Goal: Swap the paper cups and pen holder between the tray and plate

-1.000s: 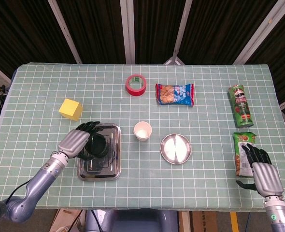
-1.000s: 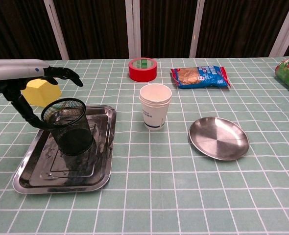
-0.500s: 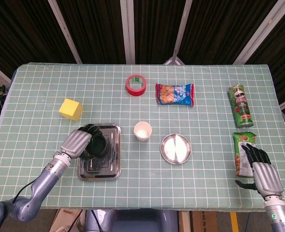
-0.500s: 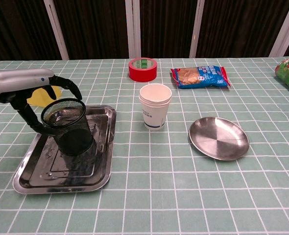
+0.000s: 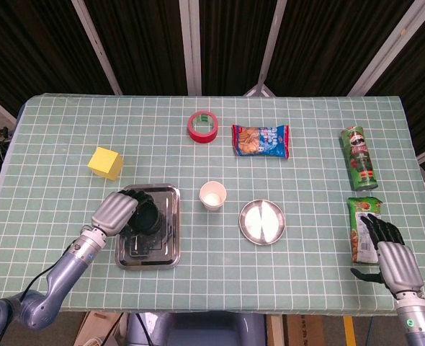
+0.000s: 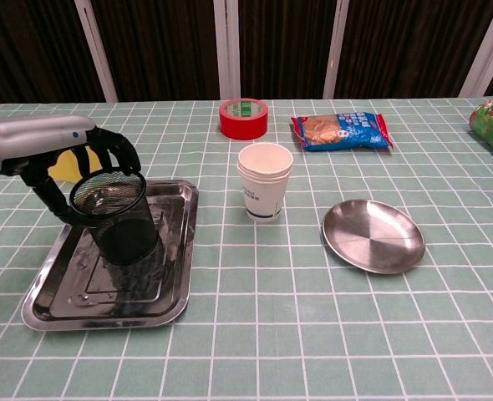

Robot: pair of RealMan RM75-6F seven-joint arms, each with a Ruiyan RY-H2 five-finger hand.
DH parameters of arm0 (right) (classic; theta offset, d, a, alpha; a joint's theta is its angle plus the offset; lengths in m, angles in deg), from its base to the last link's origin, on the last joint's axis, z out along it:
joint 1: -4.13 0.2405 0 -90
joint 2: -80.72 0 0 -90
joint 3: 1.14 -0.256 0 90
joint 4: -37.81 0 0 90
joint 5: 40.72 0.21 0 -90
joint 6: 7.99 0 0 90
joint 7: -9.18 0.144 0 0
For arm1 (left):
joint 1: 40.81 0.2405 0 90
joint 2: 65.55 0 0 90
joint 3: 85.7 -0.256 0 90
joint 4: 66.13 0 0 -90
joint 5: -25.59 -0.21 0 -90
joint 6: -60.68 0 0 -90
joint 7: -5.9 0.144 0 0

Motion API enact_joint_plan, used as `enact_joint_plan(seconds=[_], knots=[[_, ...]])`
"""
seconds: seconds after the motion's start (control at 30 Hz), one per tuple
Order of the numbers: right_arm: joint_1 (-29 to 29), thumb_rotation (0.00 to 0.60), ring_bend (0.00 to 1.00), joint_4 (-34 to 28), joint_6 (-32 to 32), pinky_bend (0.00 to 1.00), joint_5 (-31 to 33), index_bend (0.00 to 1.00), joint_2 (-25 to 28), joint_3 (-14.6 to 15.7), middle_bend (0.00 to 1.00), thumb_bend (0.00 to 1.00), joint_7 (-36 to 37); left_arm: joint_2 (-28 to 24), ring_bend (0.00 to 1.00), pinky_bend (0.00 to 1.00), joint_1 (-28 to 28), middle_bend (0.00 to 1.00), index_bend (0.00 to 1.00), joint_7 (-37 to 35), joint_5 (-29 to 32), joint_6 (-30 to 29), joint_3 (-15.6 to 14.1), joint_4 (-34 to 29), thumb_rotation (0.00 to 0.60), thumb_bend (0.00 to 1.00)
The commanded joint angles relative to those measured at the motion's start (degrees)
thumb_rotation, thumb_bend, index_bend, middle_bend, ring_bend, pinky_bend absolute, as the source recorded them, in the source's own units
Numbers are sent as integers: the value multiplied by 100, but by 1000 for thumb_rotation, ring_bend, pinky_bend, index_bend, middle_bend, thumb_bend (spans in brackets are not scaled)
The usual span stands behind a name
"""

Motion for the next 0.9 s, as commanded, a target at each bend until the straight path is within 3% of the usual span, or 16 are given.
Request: enact_joint_plan(seconds=[0.03,0.27,0.47,0.67,0.9], knots=[[-11,600,0,-4,-8,0,-9,0,5,-18,0,0,11,-46,287,367,41,371,404,-222,-176,-115,27,-55,600,458],[-59,600,0,-16,11,0,-29,0,33,-71,0,0,63,-339,287,367,78,367,405,-677,-688,-388,167,-570,600,457],[-92,600,0,-3,-4,0,-14,0,54,-124,0,0,127,-442,288,367,-268,362,404,-640,-608,26,343,-1203,600,457],[-129,600,0,19,0,0,37,0,82,-190,0,0,171,52,288,367,-844,356,405,-6,22,518,504,-1311,600,455],[-178,600,0,15,19,0,-5,0,136,-226,0,0,276,987,288,367,-1379,349,404,794,896,476,599,-936,600,450]])
